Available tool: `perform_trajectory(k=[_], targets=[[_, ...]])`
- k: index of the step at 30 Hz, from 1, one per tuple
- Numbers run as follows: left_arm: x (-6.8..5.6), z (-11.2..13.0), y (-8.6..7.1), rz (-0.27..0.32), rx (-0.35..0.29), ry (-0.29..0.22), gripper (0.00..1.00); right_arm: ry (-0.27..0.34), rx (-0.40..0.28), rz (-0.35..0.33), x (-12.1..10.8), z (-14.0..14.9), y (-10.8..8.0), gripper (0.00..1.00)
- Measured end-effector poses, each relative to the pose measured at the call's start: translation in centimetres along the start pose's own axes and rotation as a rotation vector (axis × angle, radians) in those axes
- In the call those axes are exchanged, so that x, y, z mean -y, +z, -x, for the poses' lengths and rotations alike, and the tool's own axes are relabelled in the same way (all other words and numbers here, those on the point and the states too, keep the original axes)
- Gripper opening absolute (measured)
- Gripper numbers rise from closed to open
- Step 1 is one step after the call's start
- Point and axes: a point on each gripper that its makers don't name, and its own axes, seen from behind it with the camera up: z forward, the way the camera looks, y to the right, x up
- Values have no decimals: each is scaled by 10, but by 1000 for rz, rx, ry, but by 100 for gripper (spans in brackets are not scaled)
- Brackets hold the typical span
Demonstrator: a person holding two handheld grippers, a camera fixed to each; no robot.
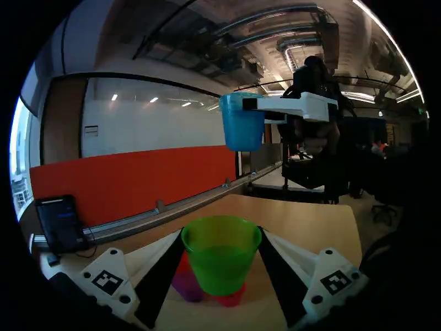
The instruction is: Pour water
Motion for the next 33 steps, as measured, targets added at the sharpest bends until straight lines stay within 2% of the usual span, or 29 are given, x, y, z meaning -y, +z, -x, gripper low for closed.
perform_trajectory(k=[5,20,33], targets=[[9,10,-4,-17,23,1,89,-25,36,26,-12,24,-9,93],[34,58,-18,-63,163,19,89,-7,198,59,-40,117,-38,93],[40,115,-13,-54,311,12,89,23,342,31,-41,193,-55,93]])
